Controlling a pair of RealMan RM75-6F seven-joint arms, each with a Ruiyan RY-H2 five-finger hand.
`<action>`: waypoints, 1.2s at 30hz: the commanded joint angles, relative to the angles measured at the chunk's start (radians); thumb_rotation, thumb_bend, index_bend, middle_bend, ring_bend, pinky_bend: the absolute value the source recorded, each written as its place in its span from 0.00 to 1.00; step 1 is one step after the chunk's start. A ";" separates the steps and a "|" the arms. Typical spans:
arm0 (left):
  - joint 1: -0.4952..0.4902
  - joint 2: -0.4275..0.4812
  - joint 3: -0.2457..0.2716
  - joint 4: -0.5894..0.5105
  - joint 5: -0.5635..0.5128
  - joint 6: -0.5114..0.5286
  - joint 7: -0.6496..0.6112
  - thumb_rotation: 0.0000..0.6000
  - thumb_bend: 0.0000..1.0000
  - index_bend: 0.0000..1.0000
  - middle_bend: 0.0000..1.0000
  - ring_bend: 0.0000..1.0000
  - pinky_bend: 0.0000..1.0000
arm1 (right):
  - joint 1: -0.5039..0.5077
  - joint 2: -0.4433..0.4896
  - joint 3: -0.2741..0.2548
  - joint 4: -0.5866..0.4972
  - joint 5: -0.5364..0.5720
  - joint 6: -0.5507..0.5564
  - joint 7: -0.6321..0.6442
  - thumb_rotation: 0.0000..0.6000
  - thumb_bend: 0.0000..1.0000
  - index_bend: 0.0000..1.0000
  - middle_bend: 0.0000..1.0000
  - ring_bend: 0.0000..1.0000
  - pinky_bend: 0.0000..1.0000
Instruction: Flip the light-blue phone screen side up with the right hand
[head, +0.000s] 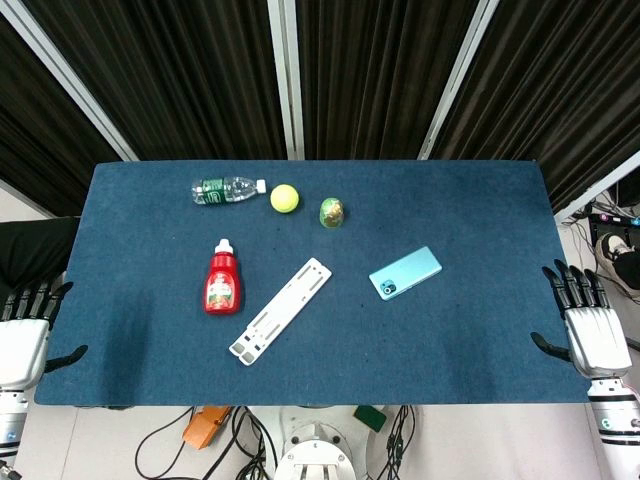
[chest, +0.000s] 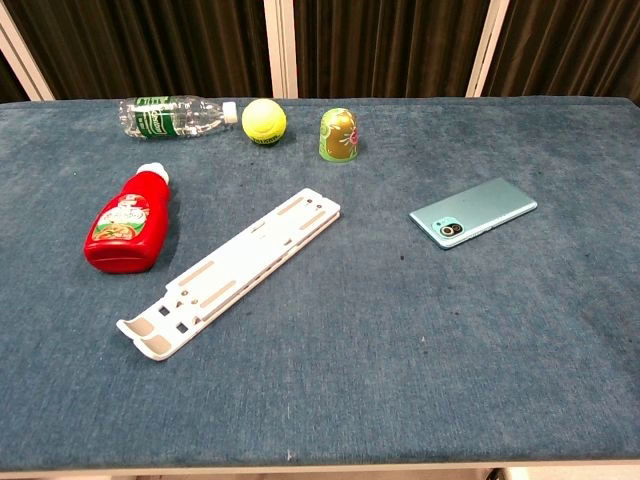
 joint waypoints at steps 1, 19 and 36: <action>-0.001 -0.001 0.000 0.000 0.000 -0.003 0.003 1.00 0.10 0.12 0.02 0.00 0.00 | 0.006 -0.004 -0.003 0.001 -0.001 -0.012 0.007 1.00 0.27 0.00 0.04 0.00 0.00; -0.002 -0.017 -0.011 0.000 0.005 0.008 0.027 1.00 0.10 0.12 0.03 0.00 0.00 | 0.374 -0.171 0.091 0.084 0.111 -0.506 -0.118 1.00 0.28 0.14 0.06 0.00 0.03; 0.001 -0.020 -0.025 0.001 -0.041 -0.005 0.035 1.00 0.10 0.12 0.03 0.00 0.00 | 0.589 -0.457 0.100 0.423 0.263 -0.714 -0.201 1.00 0.29 0.26 0.06 0.00 0.03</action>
